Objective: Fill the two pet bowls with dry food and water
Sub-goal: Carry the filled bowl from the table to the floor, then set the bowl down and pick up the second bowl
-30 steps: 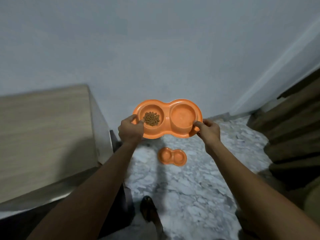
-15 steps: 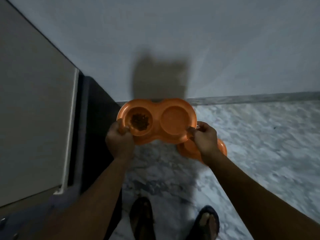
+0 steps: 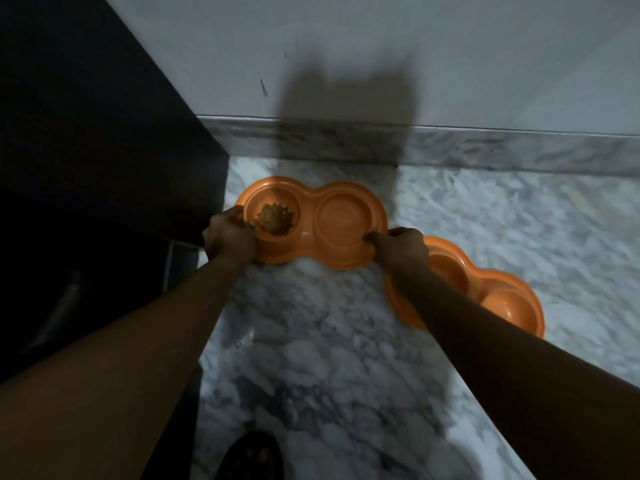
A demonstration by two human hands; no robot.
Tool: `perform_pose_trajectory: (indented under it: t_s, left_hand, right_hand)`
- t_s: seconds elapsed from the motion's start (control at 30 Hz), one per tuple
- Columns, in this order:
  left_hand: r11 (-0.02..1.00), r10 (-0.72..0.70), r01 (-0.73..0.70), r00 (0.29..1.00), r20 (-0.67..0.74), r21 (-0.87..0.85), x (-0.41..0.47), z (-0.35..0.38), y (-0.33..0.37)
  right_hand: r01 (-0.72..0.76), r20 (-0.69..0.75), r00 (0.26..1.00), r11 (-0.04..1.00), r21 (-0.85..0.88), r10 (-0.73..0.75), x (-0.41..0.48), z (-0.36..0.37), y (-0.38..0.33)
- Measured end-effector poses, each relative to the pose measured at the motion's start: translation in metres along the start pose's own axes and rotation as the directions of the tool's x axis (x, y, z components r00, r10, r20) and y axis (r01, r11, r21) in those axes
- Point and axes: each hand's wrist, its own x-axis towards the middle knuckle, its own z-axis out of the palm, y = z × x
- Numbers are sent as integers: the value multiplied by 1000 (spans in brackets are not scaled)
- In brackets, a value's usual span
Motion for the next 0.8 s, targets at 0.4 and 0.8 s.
perform_pose_trajectory:
  t_s: [0.4, 0.8]
  left_hand:
    - [935, 308, -328, 940, 147, 136, -85, 41, 37]
    - [863, 176, -327, 909, 377, 384, -177, 172, 57]
  right_hand:
    - [55, -196, 980, 996, 69, -40, -49, -62, 32]
    - [-358, -314, 855, 908, 219, 412, -48, -156, 165]
